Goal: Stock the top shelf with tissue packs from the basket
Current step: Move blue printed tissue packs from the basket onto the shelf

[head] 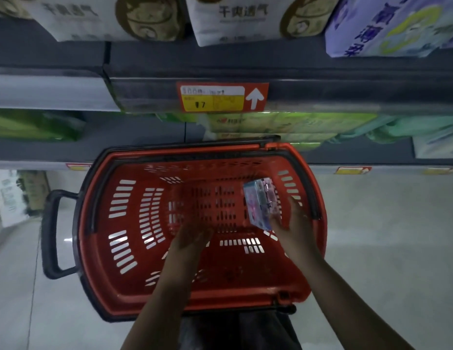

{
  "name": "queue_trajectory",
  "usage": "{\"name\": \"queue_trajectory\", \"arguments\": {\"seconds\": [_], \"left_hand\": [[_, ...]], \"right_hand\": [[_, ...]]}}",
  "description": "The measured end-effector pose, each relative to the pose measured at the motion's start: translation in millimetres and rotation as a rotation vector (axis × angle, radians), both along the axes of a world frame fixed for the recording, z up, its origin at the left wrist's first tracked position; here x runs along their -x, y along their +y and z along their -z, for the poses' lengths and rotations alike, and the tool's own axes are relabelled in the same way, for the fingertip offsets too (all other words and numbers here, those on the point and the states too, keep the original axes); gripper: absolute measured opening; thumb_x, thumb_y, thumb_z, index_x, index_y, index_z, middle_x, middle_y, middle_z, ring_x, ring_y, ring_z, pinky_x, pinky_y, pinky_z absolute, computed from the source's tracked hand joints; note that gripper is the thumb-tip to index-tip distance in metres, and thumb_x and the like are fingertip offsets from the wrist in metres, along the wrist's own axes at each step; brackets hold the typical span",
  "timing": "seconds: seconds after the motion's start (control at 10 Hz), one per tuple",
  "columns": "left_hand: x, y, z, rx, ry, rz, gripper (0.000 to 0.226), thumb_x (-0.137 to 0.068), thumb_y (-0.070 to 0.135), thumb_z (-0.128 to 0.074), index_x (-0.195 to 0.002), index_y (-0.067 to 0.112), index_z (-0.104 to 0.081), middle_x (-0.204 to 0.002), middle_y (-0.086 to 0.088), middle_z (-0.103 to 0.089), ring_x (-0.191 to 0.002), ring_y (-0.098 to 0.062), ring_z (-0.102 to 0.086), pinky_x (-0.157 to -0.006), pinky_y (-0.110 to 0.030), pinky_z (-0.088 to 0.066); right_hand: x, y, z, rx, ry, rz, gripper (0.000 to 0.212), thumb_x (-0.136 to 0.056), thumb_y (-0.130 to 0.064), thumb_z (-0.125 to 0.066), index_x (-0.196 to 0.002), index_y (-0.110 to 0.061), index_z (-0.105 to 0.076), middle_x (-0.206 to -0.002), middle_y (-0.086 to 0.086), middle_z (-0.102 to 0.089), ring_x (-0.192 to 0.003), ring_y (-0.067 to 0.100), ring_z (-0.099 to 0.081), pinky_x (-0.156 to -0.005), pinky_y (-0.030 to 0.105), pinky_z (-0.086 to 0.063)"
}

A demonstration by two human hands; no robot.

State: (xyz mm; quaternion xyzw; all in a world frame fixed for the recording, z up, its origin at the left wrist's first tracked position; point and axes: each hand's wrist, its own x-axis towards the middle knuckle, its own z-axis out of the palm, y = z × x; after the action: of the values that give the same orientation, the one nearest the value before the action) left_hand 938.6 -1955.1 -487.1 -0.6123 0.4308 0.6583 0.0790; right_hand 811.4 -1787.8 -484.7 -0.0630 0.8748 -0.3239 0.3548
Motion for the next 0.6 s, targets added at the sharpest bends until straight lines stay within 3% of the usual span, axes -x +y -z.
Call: {"name": "queue_trajectory", "arguments": {"seconds": [0.1,0.2,0.3,0.4,0.5,0.6], "left_hand": [[1,-2,25,-0.036,0.01,-0.039,0.01,-0.096,0.015,-0.055,-0.097,0.024,-0.059,-0.097,0.009,-0.069,-0.07,0.002,-0.057,-0.059,-0.017,-0.043],[2,-6,42,-0.024,-0.045,0.048,0.018,-0.095,0.009,-0.055,-0.088,0.025,-0.056,-0.096,0.007,-0.063,-0.087,-0.006,-0.061,-0.061,-0.016,-0.044],[5,-9,53,-0.015,-0.045,0.04,0.014,-0.095,0.01,-0.056,-0.107,0.011,-0.062,-0.105,-0.005,-0.065,-0.088,-0.013,-0.063,-0.062,-0.022,-0.047],[3,-6,50,0.038,0.007,0.141,0.019,-0.096,0.012,-0.055,-0.114,0.015,-0.059,-0.089,0.011,-0.059,-0.096,-0.011,-0.062,-0.054,-0.011,-0.046],[-1,-5,48,0.079,0.054,0.198,0.018,-0.097,0.01,-0.052,-0.108,0.024,-0.055,-0.098,0.019,-0.057,-0.097,-0.005,-0.057,-0.053,-0.002,-0.041],[-9,-4,52,0.089,0.065,0.237,0.022,-0.096,0.009,-0.052,-0.095,0.031,-0.052,-0.09,0.026,-0.049,-0.097,0.002,-0.056,-0.055,0.0,-0.038]], "right_hand": [[3,-2,27,-0.009,-0.002,-0.003,0.062,-0.091,-0.027,-0.059,-0.145,-0.017,-0.031,-0.131,0.001,-0.056,-0.112,0.012,-0.059,-0.076,0.006,-0.039],[3,-4,50,-0.044,-0.019,-0.021,0.056,-0.091,-0.018,-0.06,-0.141,-0.013,-0.035,-0.117,0.003,-0.061,-0.075,-0.006,-0.054,-0.051,0.002,-0.039],[0,-7,70,-0.096,-0.031,-0.078,0.062,-0.09,-0.016,-0.062,-0.143,-0.009,-0.031,-0.121,0.007,-0.058,-0.083,0.002,-0.054,-0.049,0.001,-0.038],[-4,-8,91,-0.135,-0.005,-0.06,0.068,-0.087,-0.025,-0.066,-0.143,-0.012,-0.03,-0.124,0.006,-0.057,-0.099,0.015,-0.061,-0.057,0.006,-0.038],[-8,-6,114,-0.167,0.043,-0.017,0.065,-0.083,-0.038,-0.069,-0.134,-0.015,-0.036,-0.109,0.001,-0.063,-0.093,0.017,-0.065,-0.062,0.02,-0.05],[-10,-9,125,-0.229,0.054,0.019,0.068,-0.084,-0.033,-0.07,-0.136,-0.011,-0.033,-0.117,0.008,-0.06,-0.096,0.017,-0.062,-0.056,0.013,-0.041]]}}
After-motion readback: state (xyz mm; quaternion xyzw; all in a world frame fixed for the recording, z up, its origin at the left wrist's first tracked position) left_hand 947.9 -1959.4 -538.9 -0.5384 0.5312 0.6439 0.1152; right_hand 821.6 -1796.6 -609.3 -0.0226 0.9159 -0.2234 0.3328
